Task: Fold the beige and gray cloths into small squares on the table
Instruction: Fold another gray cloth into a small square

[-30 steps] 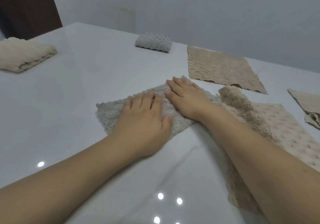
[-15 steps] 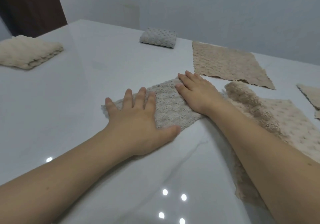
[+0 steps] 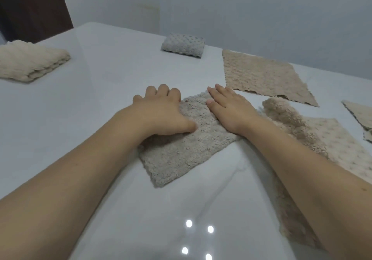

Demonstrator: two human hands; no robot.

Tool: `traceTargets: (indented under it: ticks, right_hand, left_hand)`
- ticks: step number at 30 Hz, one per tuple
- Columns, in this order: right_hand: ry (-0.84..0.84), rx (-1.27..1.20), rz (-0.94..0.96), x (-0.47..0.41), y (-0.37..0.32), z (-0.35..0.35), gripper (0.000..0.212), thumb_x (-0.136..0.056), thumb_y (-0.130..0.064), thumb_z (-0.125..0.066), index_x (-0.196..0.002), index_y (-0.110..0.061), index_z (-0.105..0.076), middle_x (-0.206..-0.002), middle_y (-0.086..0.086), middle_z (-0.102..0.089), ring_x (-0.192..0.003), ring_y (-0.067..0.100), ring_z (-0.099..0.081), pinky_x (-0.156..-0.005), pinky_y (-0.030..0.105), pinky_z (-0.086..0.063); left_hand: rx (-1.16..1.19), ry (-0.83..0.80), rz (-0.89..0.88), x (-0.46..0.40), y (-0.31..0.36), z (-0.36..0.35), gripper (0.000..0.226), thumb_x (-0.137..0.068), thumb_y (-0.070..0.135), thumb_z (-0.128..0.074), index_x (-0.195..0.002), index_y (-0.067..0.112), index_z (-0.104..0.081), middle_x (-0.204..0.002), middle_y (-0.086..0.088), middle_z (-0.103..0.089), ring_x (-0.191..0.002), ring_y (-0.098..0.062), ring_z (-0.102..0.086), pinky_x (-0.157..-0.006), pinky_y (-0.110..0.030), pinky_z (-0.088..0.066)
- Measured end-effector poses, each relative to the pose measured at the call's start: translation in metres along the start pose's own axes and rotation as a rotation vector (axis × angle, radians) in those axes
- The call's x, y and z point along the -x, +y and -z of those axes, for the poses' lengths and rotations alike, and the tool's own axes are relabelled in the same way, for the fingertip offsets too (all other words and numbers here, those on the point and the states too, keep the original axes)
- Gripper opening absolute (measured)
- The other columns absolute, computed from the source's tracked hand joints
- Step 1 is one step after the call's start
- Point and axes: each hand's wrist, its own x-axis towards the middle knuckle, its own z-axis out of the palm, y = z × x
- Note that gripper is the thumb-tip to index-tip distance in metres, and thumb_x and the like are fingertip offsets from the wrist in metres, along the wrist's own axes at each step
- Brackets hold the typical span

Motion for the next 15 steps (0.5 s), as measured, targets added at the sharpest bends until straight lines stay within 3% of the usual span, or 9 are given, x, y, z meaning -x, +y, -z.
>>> traceTargets:
  ticks: [3, 6, 8, 11, 13, 15]
  right_hand:
    - [-0.006, 0.007, 0.005, -0.001, 0.001, 0.001, 0.056, -0.102, -0.051, -0.019, -0.154, -0.033, -0.014, -0.163, -0.006, -0.006, -0.150, 0.016, -0.003, -0.121, 0.043, -0.006]
    - [0.034, -0.035, 0.020, 0.003, -0.001, 0.002, 0.056, -0.101, -0.052, -0.025, -0.153, -0.032, -0.019, -0.163, -0.004, -0.009, -0.150, 0.017, -0.005, -0.121, 0.044, -0.005]
    - [0.188, -0.121, 0.036, 0.011, -0.005, 0.002, 0.058, -0.097, -0.050, -0.034, -0.150, -0.026, -0.030, -0.162, -0.001, -0.017, -0.149, 0.020, -0.013, -0.120, 0.045, -0.008]
    - [0.406, -0.296, 0.001, 0.037, -0.014, 0.012, 0.061, -0.087, -0.044, -0.041, -0.144, -0.024, -0.042, -0.159, 0.000, -0.026, -0.146, 0.021, -0.021, -0.119, 0.046, -0.014]
    - [0.329, -0.349, 0.016, 0.055, -0.019, 0.014, 0.060, -0.090, -0.054, -0.041, -0.145, -0.031, -0.038, -0.157, -0.005, -0.028, -0.145, 0.016, -0.021, -0.119, 0.045, -0.014]
    - [0.145, -0.190, 0.067, 0.070, -0.024, 0.006, 0.066, -0.090, -0.069, -0.030, -0.148, -0.037, -0.029, -0.158, -0.008, -0.024, -0.146, 0.016, -0.017, -0.119, 0.048, -0.010]
  left_hand:
    - [0.076, -0.222, 0.100, 0.003, -0.018, 0.023, 0.099, -0.064, 0.074, -0.071, -0.137, 0.022, -0.031, -0.129, -0.002, -0.050, -0.113, -0.028, -0.051, -0.092, -0.042, -0.047]
    - [0.158, -0.232, 0.078, 0.007, -0.031, 0.026, 0.070, -0.069, 0.063, -0.075, -0.114, 0.018, -0.046, -0.101, -0.002, -0.059, -0.085, -0.021, -0.059, -0.067, -0.032, -0.049]
    - [0.338, -0.178, 0.038, 0.003, -0.037, 0.023, 0.045, -0.080, 0.053, -0.071, -0.107, 0.023, -0.051, -0.094, -0.003, -0.061, -0.075, -0.021, -0.058, -0.059, -0.030, -0.043]
    - [0.660, -0.214, 0.010, -0.001, -0.051, 0.026, 0.025, -0.093, 0.031, -0.060, -0.115, 0.041, -0.053, -0.089, -0.012, -0.062, -0.075, -0.023, -0.053, -0.067, -0.035, -0.040]
    - [0.779, -0.282, -0.051, -0.002, -0.056, 0.028, 0.026, -0.096, 0.021, -0.056, -0.109, 0.042, -0.064, -0.097, -0.022, -0.067, -0.081, -0.026, -0.056, -0.076, -0.039, -0.042]
    - [0.899, -0.334, -0.122, -0.002, -0.054, 0.026, 0.026, -0.097, 0.011, -0.052, -0.101, 0.025, -0.074, -0.104, -0.025, -0.069, -0.084, -0.028, -0.058, -0.079, -0.040, -0.044]
